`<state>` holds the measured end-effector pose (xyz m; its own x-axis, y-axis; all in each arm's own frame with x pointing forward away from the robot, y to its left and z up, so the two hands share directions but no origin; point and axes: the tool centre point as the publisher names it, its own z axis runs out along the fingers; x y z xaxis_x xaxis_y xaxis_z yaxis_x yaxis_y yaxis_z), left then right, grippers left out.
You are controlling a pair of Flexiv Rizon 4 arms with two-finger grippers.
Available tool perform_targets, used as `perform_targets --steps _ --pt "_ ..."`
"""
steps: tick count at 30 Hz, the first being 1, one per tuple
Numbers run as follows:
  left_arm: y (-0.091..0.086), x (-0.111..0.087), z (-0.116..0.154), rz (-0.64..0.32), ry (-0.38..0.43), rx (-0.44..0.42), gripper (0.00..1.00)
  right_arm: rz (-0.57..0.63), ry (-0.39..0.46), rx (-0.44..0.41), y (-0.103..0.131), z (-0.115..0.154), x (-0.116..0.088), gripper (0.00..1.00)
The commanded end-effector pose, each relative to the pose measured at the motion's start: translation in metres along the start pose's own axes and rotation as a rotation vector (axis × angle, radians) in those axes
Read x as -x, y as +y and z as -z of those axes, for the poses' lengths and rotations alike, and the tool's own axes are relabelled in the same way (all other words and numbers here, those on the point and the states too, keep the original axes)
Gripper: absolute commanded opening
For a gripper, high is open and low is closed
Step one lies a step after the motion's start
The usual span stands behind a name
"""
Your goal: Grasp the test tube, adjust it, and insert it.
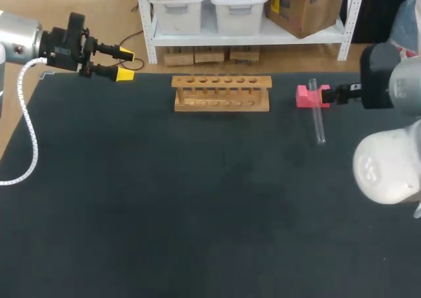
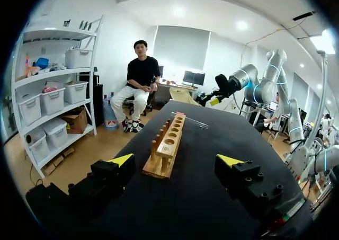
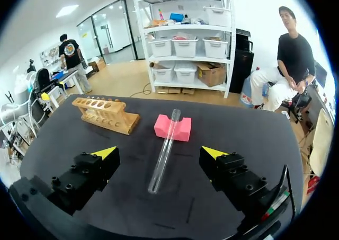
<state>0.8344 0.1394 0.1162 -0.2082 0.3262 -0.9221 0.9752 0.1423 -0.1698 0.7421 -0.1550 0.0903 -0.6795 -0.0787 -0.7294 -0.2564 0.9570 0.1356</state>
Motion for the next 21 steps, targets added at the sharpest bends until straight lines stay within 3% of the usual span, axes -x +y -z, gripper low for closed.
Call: perform_targets --steps 1,21 --pt "0.001 -0.001 0.000 -0.002 0.000 -0.001 1.00 0.000 -0.001 -0.405 0.004 -0.017 -0.002 1.00" --pt "0.001 -0.001 0.000 -0.002 0.000 -0.001 1.00 0.070 0.051 -0.358 -0.003 -0.069 -0.018 1.00"
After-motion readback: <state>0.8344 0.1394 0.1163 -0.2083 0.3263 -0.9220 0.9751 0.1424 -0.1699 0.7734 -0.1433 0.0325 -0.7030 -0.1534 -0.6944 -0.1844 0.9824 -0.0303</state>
